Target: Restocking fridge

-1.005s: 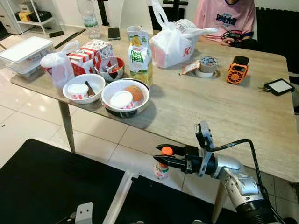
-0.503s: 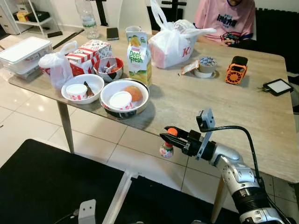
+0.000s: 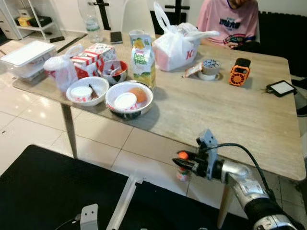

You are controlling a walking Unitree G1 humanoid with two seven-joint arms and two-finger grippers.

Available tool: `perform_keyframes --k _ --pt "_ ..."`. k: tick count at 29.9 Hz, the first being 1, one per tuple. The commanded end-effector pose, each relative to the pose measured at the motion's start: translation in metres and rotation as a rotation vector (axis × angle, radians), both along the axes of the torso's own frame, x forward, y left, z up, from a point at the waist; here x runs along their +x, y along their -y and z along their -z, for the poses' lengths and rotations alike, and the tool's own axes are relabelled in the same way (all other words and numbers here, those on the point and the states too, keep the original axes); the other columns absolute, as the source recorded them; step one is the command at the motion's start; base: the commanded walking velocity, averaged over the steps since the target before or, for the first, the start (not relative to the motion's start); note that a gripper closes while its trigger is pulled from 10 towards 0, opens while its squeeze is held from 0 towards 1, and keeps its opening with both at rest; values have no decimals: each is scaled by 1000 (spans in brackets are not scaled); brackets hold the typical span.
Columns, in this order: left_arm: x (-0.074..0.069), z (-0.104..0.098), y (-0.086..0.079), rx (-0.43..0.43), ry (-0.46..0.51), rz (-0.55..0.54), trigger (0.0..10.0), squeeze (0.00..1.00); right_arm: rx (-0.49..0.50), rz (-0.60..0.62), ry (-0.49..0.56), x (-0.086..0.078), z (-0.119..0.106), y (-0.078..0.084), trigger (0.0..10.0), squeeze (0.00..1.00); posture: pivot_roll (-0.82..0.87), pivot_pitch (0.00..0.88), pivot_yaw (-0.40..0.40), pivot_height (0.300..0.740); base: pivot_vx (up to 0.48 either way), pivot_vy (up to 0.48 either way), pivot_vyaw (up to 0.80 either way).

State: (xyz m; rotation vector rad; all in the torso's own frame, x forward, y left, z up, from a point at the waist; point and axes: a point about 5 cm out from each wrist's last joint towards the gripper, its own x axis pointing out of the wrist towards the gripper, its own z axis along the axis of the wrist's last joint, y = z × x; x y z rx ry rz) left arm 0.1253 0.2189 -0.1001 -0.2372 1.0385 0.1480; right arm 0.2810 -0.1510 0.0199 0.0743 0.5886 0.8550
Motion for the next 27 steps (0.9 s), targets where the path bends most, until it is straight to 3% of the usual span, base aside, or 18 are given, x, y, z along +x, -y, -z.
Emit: perform_keyframes --k 1,5,15,17,27 --pt "-5 1 -3 6 -21 -5 10000 0 -48 49 -8 -4 8 10 10000 0 2 33 25 740 -300 0 0" --pt "-10 2 -4 8 -32 -9 10000 0 -73 134 -63 -16 23 27 10000 0 1 36 25 740 -304 0 0" --pt "-12 3 -4 9 -35 -13 10000 0 -258 415 -163 -38 53 62 10000 0 6 23 9 740 -303 0 0" --pt "-14 4 -3 9 -39 -8 10000 0 -354 538 -236 -58 69 78 10000 0 9 8 -4 740 -302 0 0" --pt "-14 4 -4 15 -37 -17 10000 0 -425 643 -324 -84 83 93 10000 0 13 0 -6 740 -236 0 -644"
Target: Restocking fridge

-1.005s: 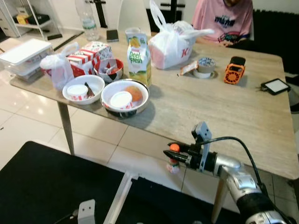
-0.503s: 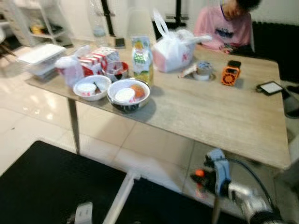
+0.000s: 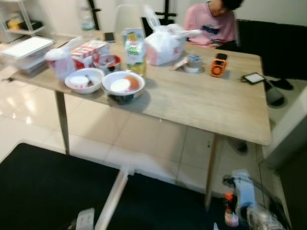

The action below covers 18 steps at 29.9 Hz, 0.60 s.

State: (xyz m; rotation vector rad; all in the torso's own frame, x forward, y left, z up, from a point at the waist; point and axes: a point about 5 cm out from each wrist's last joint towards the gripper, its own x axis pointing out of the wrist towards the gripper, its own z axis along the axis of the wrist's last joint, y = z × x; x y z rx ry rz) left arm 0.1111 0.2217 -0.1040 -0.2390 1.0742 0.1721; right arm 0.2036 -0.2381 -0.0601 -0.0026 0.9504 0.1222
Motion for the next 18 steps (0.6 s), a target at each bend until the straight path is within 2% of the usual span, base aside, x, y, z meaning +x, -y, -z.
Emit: perform_keyframes --k 1,3,8,18 --pt "0 0 -2 12 3 -2 10000 0 -23 63 -37 -12 6 8 10000 0 5 9 0 740 0 0 -781" --pt "0 0 -1 13 5 -5 10000 0 -39 100 -66 -21 10 10 10000 0 4 8 -5 740 0 0 -781" --pt "1 0 2 11 6 4 10000 0 -76 108 -110 -32 16 10 10000 0 -1 6 -1 740 0 0 -781" --pt "3 -1 1 43 13 9 10000 0 -123 130 -155 -43 21 12 10000 0 -2 0 3 740 0 0 -779"
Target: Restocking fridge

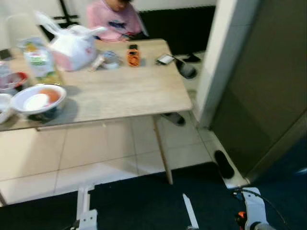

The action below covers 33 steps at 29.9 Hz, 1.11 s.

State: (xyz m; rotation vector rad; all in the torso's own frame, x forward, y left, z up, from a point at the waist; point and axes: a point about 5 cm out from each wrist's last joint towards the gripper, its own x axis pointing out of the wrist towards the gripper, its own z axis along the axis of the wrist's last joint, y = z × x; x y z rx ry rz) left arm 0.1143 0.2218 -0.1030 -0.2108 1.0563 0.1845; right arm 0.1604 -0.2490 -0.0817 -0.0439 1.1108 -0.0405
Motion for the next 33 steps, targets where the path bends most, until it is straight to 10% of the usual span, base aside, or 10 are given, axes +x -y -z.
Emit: perform_keyframes --k 1,19,33 --pt "0 0 0 13 1 4 10000 0 -12 14 -1 0 0 1 10000 0 -2 0 3 740 0 0 -775" --pt "26 -10 -13 46 61 -86 10000 0 -85 -1 -38 -2 4 -7 10000 0 -1 0 18 740 0 0 -776" --pt "26 -12 -23 18 50 -185 10000 0 -100 -4 -23 5 3 -13 10000 0 3 0 48 740 0 0 0"
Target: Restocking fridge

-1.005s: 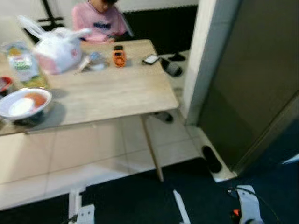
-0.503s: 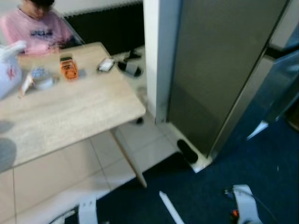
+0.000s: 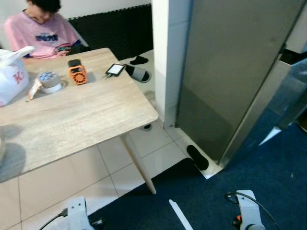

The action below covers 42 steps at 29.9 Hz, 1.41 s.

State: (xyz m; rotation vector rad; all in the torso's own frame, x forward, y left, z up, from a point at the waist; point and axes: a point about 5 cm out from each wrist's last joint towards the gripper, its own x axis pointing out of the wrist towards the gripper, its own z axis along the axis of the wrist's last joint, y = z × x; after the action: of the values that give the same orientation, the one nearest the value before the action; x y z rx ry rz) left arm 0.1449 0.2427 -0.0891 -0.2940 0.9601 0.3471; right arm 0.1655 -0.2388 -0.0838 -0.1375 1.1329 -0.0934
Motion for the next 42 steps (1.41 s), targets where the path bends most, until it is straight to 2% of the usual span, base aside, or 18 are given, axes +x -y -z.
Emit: perform_keyframes --k 1,6,15,22,30,42 --pt "-5 2 -2 -4 -25 -4 10000 0 2 -1 1 0 1 -3 10000 0 3 0 48 740 0 0 0" --pt "-9 3 0 -18 -33 -3 10000 0 1 12 4 -1 2 -5 10000 0 -2 0 55 740 0 -377 0" --pt "-22 7 -1 -18 -69 16 10000 0 9 18 -44 -22 8 3 10000 0 -9 0 83 740 0 -420 0" --pt "-27 9 0 -24 -80 14 10000 0 -22 7 -76 -33 10 8 10000 0 -12 0 74 740 0 -455 779" --pt "-26 10 5 -36 -77 13 10000 0 -54 21 -74 -34 9 15 10000 0 -16 0 63 740 0 -456 97" --pt "-19 9 8 -41 -62 26 10000 0 -39 12 -59 -31 8 13 10000 0 -17 0 53 740 0 -456 0"
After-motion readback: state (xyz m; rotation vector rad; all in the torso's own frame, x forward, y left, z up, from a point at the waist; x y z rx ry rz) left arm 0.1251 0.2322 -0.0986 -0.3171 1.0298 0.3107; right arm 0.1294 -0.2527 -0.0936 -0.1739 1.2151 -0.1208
